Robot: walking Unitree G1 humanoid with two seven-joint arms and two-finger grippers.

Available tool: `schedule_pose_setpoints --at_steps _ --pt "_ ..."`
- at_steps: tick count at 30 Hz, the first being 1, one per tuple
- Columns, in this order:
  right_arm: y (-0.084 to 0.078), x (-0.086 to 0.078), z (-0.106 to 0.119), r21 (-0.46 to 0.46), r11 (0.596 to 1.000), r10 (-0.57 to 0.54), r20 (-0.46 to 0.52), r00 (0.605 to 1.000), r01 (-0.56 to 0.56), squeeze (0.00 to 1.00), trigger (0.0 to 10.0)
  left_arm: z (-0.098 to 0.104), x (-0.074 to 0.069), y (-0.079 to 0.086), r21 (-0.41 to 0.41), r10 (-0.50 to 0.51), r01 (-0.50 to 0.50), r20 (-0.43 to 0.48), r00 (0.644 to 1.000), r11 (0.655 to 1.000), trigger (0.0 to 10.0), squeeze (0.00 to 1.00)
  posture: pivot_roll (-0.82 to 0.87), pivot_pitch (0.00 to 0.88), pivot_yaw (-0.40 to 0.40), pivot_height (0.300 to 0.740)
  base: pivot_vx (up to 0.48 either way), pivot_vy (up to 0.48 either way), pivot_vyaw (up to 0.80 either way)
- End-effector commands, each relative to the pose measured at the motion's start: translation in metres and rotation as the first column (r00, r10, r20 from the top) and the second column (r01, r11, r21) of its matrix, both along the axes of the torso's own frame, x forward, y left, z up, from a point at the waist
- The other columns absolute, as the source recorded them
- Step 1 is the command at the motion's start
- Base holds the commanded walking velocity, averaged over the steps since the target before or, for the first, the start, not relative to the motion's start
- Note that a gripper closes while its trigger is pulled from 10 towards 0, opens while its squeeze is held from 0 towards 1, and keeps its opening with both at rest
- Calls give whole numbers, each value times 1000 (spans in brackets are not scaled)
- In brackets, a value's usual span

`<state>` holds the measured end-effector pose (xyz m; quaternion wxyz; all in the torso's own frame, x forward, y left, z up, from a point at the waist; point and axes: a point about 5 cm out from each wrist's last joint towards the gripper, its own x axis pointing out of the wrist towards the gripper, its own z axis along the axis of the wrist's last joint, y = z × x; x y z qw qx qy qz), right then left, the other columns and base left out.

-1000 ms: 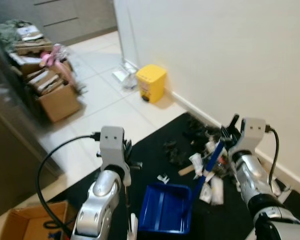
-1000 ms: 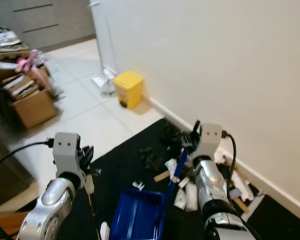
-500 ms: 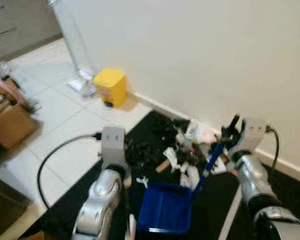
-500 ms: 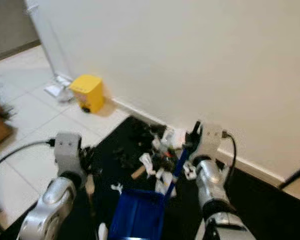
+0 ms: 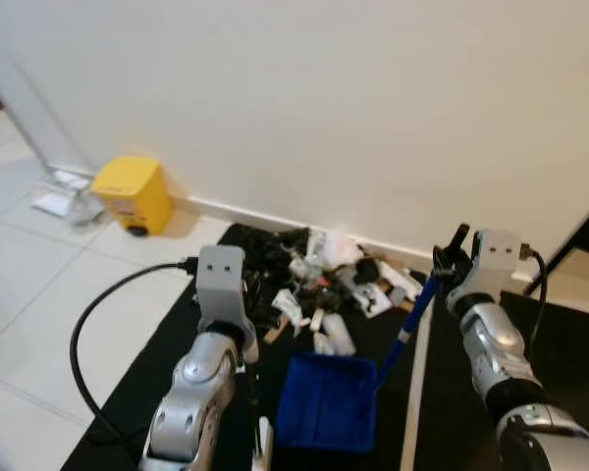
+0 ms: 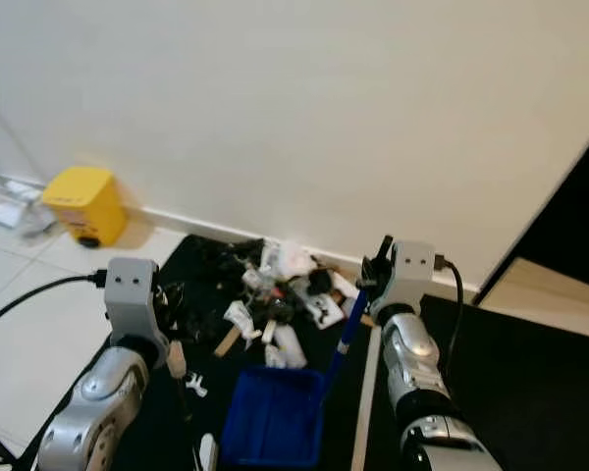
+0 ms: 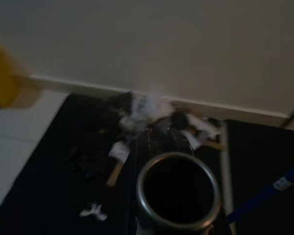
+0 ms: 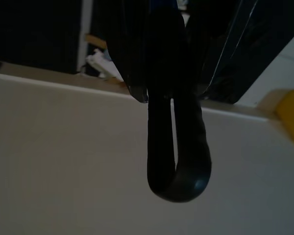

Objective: Sweep floor

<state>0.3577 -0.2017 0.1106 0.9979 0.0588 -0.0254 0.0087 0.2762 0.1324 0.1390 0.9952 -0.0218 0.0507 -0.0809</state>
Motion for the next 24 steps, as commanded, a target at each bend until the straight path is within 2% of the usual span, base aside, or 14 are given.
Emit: schedule_pose_setpoints --at_steps 1,6,11,15,18,24 --pt "2 1 2 7 1000 3 15 1000 -3 0 10000 -1 -1 3 20 12 -12 1 1000 1000 10000 0 103 103 23 740 0 0 0" --pt "13 0 0 0 1000 31 18 999 -31 0 10000 -2 0 6 29 28 -28 2 1000 999 10000 0 106 106 21 740 0 0 0" --pt "16 0 -1 1 999 41 17 999 -41 0 10000 -2 0 7 34 35 -35 3 999 999 10000 0 106 106 21 740 0 0 0" --pt "31 -1 -3 -8 996 90 19 996 -90 0 10000 0 6 17 58 72 -73 14 997 996 10000 0 106 107 17 740 0 0 0" --pt "36 0 0 -18 995 103 36 994 -102 0 10000 0 8 21 70 89 -90 22 996 993 10000 0 106 108 17 740 0 0 0" --pt "36 3 11 -41 995 90 85 992 -87 0 10000 3 10 24 74 106 -108 38 994 991 10000 0 107 108 15 740 0 0 0"
